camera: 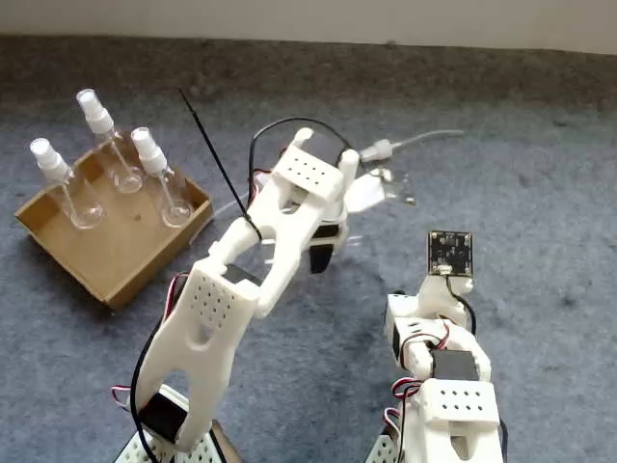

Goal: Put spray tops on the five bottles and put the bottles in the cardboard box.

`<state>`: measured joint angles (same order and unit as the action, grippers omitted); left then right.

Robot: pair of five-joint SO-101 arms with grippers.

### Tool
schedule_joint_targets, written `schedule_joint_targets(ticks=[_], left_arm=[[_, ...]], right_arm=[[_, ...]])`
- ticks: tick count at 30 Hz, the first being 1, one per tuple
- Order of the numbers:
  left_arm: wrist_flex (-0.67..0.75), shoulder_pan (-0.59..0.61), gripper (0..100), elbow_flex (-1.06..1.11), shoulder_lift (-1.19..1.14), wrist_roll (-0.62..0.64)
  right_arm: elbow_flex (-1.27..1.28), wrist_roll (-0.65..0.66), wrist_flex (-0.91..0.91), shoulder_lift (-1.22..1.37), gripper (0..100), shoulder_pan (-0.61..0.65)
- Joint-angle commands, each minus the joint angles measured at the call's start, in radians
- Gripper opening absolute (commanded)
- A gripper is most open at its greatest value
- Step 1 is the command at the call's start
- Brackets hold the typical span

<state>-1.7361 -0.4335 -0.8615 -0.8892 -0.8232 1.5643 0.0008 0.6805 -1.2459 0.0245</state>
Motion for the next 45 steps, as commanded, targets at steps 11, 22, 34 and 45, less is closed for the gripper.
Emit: schedule_joint_targets(ticks=[11, 22, 34, 45], left_arm=[[-0.011, -0.025, 11, -0.019, 0.354, 0.376], [-0.011, -0.024, 11, -0.015, 0.568, 0.585], [-0.012, 0.048, 11, -0.012, 0.839, 0.75], [-0.014, 0.088, 11, 0.193, 1.012, 0.787]], right_arm=[[-0.01, -0.006, -0.019, 0.004, 25.3, -0.005], [-0.01, -0.006, -0.019, 0.004, 25.3, -0.005], [-0.01, -0.006, -0.021, 0.004, 25.3, -0.005], [0.12, -0.006, -0.351, 0.005, 25.3, -0.007]])
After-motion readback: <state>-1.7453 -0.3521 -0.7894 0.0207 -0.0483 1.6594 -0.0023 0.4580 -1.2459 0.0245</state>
